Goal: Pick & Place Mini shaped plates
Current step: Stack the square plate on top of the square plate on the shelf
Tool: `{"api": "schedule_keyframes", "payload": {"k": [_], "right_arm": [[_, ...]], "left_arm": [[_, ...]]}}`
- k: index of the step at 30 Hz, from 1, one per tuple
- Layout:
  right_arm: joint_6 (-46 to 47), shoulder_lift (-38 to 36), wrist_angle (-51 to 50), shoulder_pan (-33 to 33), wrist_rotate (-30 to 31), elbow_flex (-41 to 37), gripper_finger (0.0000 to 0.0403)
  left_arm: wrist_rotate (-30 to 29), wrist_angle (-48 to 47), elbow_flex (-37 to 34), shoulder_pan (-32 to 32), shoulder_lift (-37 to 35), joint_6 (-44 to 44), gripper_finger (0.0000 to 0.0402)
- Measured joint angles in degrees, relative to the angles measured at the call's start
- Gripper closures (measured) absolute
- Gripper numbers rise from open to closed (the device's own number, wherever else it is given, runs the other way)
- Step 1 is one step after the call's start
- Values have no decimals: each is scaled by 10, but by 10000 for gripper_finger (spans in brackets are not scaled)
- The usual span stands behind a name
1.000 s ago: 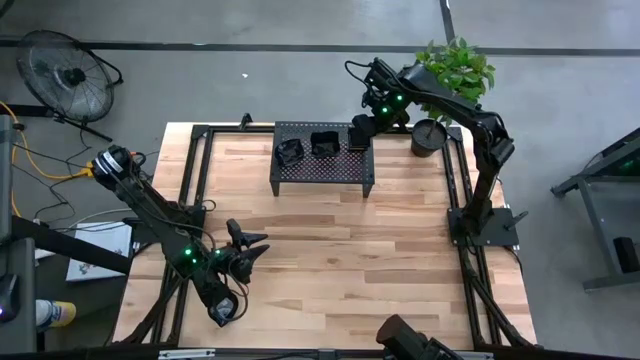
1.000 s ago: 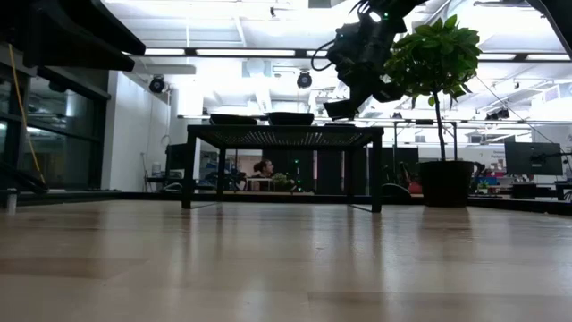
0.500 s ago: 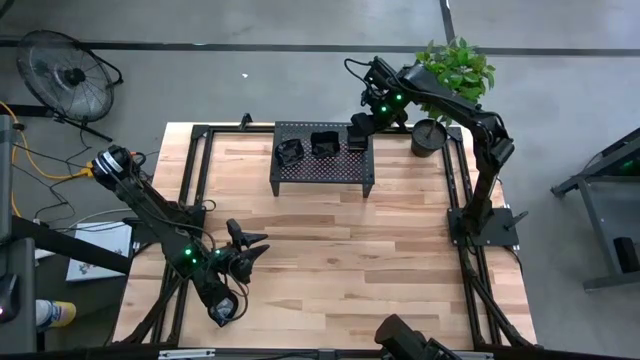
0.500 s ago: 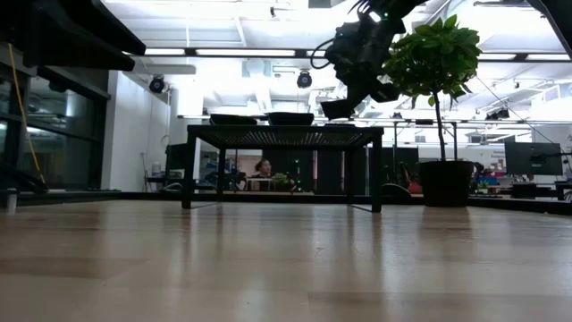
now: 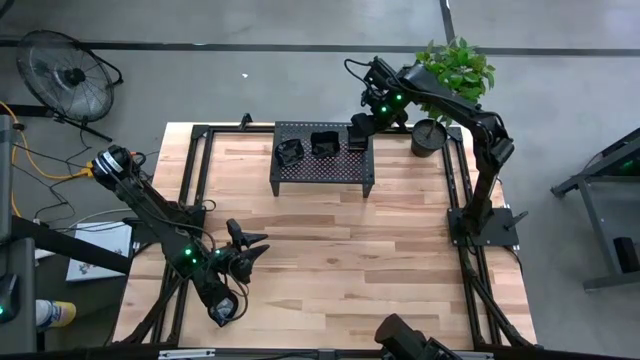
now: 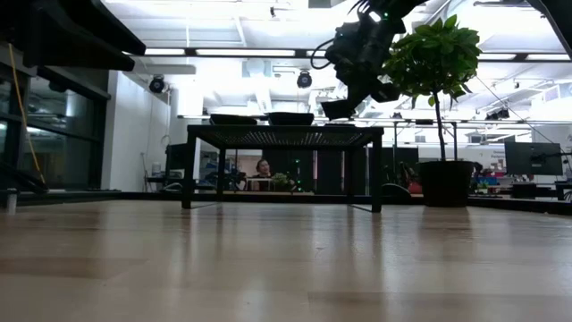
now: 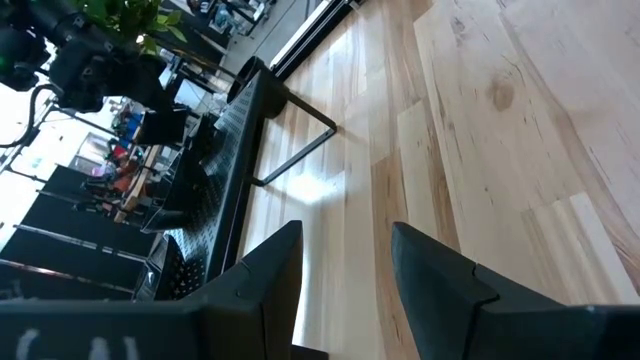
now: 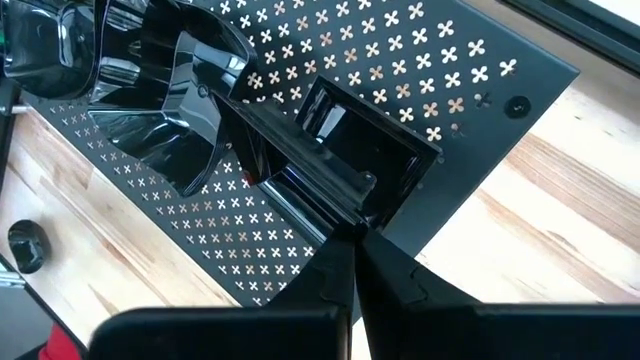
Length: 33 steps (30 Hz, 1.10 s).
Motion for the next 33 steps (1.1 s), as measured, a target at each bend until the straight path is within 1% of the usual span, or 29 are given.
{"api": "schedule_keyframes", "payload": {"k": [9, 12, 33], "right_arm": [[-10, 6, 1, 0, -1, 0, 402], [-9, 8, 5, 0, 9, 0, 402], [-7, 11, 3, 2, 3, 0, 402]], "left_arm": [[0, 0, 0, 0, 0, 0, 252], [0, 0, 0, 0, 0, 0, 252], [4, 0, 0, 0, 0, -1, 252]]}}
